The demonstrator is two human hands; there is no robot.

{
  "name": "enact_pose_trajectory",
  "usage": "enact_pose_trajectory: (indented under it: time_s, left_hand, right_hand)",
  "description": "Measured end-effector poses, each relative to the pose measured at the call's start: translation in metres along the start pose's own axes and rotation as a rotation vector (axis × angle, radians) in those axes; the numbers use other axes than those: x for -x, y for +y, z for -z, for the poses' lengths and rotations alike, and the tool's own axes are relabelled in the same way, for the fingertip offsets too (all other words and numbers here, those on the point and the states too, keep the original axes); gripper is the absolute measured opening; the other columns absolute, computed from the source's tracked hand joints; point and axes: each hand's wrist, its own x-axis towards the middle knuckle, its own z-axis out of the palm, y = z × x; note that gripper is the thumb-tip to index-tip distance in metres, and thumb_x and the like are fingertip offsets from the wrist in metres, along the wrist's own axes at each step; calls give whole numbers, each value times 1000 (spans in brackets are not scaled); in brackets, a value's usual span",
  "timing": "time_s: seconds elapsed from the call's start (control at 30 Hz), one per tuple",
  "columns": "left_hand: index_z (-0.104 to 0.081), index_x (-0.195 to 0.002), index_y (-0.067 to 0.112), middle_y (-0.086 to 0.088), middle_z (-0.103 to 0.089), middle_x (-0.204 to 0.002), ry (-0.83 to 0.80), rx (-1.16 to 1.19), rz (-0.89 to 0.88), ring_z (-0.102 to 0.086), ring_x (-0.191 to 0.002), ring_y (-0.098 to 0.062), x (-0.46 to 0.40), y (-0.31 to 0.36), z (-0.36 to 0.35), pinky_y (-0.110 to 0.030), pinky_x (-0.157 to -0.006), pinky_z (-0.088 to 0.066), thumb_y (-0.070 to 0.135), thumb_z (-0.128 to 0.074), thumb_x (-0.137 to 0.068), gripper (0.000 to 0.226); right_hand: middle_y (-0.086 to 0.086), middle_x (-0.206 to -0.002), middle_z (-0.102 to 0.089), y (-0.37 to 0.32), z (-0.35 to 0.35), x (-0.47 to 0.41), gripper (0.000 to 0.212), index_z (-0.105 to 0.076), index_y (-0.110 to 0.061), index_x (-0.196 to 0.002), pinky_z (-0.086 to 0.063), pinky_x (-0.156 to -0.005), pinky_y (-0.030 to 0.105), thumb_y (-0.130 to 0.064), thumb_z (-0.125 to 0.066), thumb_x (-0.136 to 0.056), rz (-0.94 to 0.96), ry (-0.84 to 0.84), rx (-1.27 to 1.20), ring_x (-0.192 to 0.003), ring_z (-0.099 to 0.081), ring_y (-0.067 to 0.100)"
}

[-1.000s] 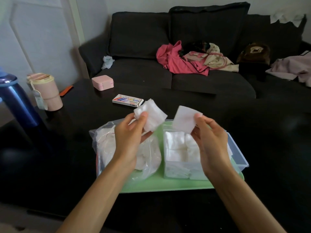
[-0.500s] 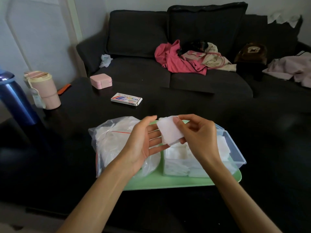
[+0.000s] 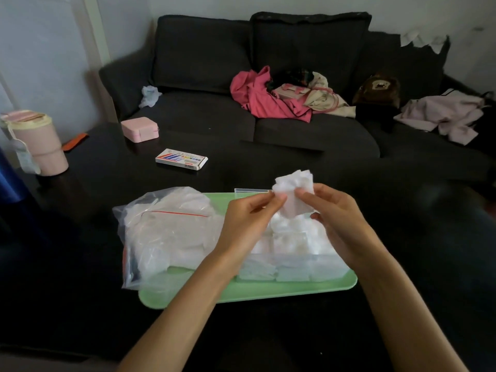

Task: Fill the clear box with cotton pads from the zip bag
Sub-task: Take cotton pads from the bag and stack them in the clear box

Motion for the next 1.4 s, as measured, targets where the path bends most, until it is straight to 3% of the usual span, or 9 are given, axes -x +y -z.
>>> enact_pose_trajectory:
  time_s: [0.07, 0.13, 0.27, 0.43, 0.63, 0.93, 1.1, 1.23, 1.4]
  left_hand:
    - [-69, -92, 39, 25, -68, -95, -145, -332, -124, -60, -88, 6, -5, -5, -5, -16, -77, -47, 38, -57, -91, 12]
    - [-68, -103, 38, 23, -64, -112, -333, -661, -207, -54, -104, 0, -7, -13, -3, -26, -89, -44, 39, -48, -95, 21]
    - [-65, -113, 36, 24, -57, -126, -540, -970, -247, -43, -118, -5, -10, -22, -6, -25, -95, -33, 38, -34, -99, 35]
    - [-60, -121, 41, 26, -51, -133, -589, -1035, -240, -36, -123, -1, -12, -25, -4, -21, -95, -27, 39, -30, -99, 37]
    - [-57, -124, 44, 26, -47, -136, -594, -1040, -239, -34, -124, -1, -10, -24, -3, -18, -92, -23, 39, -31, -99, 36]
    - [-56, -125, 43, 26, -46, -136, -619, -1047, -226, -32, -126, -2, -12, -27, -3, -22, -98, -22, 39, -30, -99, 36]
    - [-56, -125, 40, 24, -47, -137, -633, -1045, -237, -33, -125, -4, -13, -29, -2, -24, -97, -23, 39, -30, -99, 37]
    - [-56, -125, 39, 23, -47, -137, -625, -1033, -252, -35, -125, -7, -14, -31, -1, -27, -100, -25, 38, -31, -99, 36]
    - [-59, -121, 40, 21, -50, -135, -519, -875, -272, -37, -126, -3, -5, -24, 4, -21, -95, -26, 35, -42, -98, 30]
  right_hand:
    - [-3, -88, -74, -4, 29, -2, 11, -67, -20, -97, -53, -64, 19, -21, -62, -88, 32, 94, 13, -80, -70, 7]
    - [-5, -90, -73, -9, 56, -8, 12, -66, -22, -99, -51, -66, 16, -19, -62, -88, 79, 67, 285, -81, -69, 3]
    - [-11, -92, -69, -19, 83, -21, 16, -65, -32, -91, -49, -70, 12, -17, -57, -92, 3, -294, 790, -84, -64, -4]
    - [-4, -123, -61, -10, 73, -33, 28, -62, -14, -120, -43, -94, 20, -19, -54, -94, 16, -514, 1146, -111, -56, 6]
    - [-3, -133, -55, 2, 62, -36, 33, -55, -17, -127, -30, -110, 34, -22, -51, -95, -91, -625, 1368, -124, -49, 11]
    - [-11, -95, -55, 3, 55, -37, 31, -54, -30, -95, -45, -74, 29, -32, -76, -73, 116, -590, 1574, -87, -54, 13]
    - [-9, -86, -71, -3, 47, -38, 15, -74, -24, -87, -55, -80, 34, -17, -74, -73, 41, -718, 1473, -78, -64, 6]
    - [-13, -74, -66, 5, 39, -38, 13, -74, -23, -78, -55, -77, 30, -13, -66, -78, 20, -746, 1493, -77, -64, 9]
    - [-4, -88, -73, -20, 43, -43, 15, -74, -22, -87, -54, -87, 30, -14, -76, -75, -99, -700, 1400, -84, -68, 8]
